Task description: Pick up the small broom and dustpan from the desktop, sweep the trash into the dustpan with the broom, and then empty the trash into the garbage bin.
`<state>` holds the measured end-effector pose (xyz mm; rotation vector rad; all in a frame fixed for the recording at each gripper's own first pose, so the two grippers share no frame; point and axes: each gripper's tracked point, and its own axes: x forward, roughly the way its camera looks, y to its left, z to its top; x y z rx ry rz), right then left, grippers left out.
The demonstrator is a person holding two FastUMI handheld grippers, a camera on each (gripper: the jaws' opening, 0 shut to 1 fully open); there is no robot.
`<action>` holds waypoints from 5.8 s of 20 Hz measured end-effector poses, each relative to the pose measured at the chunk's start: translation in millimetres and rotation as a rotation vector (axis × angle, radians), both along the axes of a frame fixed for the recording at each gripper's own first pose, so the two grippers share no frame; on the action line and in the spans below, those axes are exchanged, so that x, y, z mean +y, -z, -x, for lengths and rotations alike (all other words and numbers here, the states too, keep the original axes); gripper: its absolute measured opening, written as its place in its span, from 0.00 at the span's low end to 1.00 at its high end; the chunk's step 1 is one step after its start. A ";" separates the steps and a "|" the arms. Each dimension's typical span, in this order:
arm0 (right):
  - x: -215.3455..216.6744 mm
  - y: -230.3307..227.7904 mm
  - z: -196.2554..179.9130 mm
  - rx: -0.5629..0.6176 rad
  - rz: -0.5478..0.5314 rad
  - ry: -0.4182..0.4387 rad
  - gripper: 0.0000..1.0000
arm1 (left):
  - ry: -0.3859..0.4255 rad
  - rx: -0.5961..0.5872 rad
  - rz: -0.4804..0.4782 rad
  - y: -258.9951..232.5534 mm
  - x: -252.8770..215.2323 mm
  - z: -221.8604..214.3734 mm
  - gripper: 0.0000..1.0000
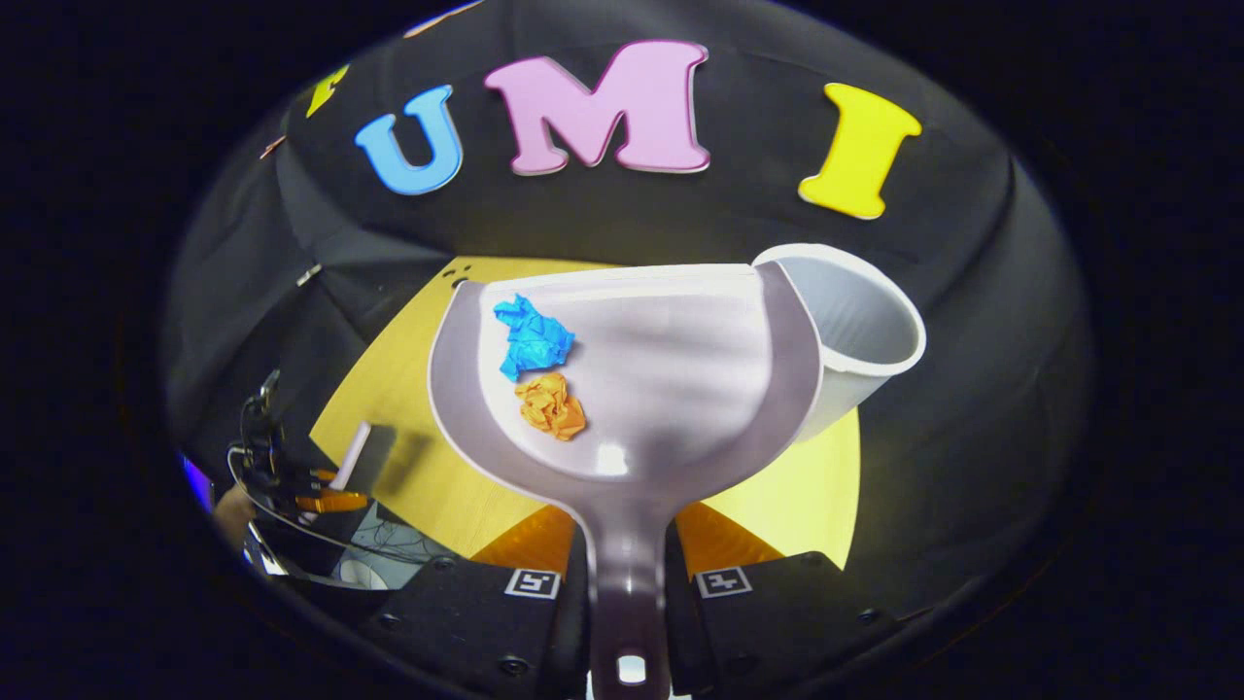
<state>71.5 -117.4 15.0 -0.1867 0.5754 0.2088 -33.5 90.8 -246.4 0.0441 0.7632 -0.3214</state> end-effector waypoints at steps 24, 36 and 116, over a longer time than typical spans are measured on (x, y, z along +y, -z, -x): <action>-239.3 -47.6 -179.6 -0.121 0.704 0.081 0.36 | -0.290 -0.020 0.064 -46.7 -64.1 -68.3 0.27; -247.1 -69.0 -171.0 -0.063 1.107 -0.192 0.35 | -0.340 -0.009 0.061 -42.2 -98.3 -57.6 0.28; 62.6 286.4 -5.9 0.301 -0.064 0.312 0.41 | -0.215 0.035 -0.259 39.7 27.1 -178.6 0.30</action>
